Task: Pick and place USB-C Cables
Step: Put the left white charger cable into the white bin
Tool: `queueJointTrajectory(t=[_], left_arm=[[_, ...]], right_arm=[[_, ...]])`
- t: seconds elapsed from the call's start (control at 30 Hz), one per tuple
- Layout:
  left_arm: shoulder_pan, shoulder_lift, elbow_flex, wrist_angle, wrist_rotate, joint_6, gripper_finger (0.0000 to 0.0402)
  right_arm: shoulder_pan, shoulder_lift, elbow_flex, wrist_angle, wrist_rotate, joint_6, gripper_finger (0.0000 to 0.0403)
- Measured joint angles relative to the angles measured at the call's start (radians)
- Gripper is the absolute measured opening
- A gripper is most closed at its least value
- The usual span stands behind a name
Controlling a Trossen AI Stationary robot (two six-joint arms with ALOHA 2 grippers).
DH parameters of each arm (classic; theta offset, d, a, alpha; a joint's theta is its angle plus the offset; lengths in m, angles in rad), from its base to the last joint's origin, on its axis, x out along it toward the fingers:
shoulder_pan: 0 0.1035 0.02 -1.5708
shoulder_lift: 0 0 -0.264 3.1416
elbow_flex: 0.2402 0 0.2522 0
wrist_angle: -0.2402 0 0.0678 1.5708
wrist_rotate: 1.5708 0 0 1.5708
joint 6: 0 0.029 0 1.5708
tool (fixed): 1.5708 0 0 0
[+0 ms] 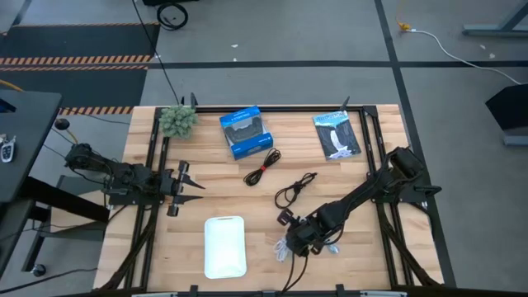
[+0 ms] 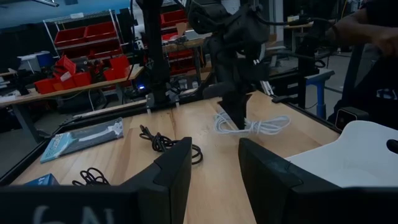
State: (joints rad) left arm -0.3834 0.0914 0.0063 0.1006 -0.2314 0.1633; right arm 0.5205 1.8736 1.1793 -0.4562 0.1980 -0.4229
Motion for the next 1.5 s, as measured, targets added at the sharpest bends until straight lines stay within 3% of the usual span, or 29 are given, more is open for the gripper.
queueJointTrajectory(t=[0.17, 0.3, 0.5, 0.6, 0.73, 0.83, 1.03, 1.23, 1.5], left_arm=[[0.000, 0.000, 0.000, 0.005, 0.000, 0.000, 0.0142], [0.000, 0.000, 0.000, 0.005, 0.000, 0.000, 0.0142], [0.000, 0.000, 0.000, 0.005, 0.000, 0.000, 0.0142], [0.000, 0.000, 0.000, 0.005, 0.000, 0.000, 0.0142], [0.000, 0.000, 0.000, 0.006, 0.000, 0.000, 0.0142], [0.000, 0.000, 0.000, 0.006, 0.000, 0.000, 0.0142], [0.000, 0.000, 0.000, 0.006, 0.000, 0.000, 0.0142], [0.000, 0.000, 0.000, 0.007, 0.000, 0.000, 0.0142], [0.000, 0.000, 0.000, 0.001, 0.000, 0.000, 0.0142]], right_arm=[[-0.006, -0.002, -0.001, 0.118, 0.028, -0.055, 0.0029], [-0.026, -0.002, -0.001, 0.284, -0.012, -0.120, 0.0031], [-0.074, -0.002, -0.001, 0.567, -0.105, -0.274, 0.0028], [-0.116, -0.002, -0.001, 0.756, -0.202, -0.336, 0.0032], [-0.186, -0.001, -0.001, 0.993, -0.358, -0.339, 0.0033], [-0.218, 0.001, -0.001, 1.106, -0.379, -0.296, 0.0033], [-0.207, 0.014, -0.001, 1.091, -0.381, -0.146, 0.0033], [-0.131, 0.074, 0.015, 1.130, -0.250, -0.093, 0.0033], [-0.082, 0.270, 0.254, 1.024, -0.153, -0.069, 0.0033]])
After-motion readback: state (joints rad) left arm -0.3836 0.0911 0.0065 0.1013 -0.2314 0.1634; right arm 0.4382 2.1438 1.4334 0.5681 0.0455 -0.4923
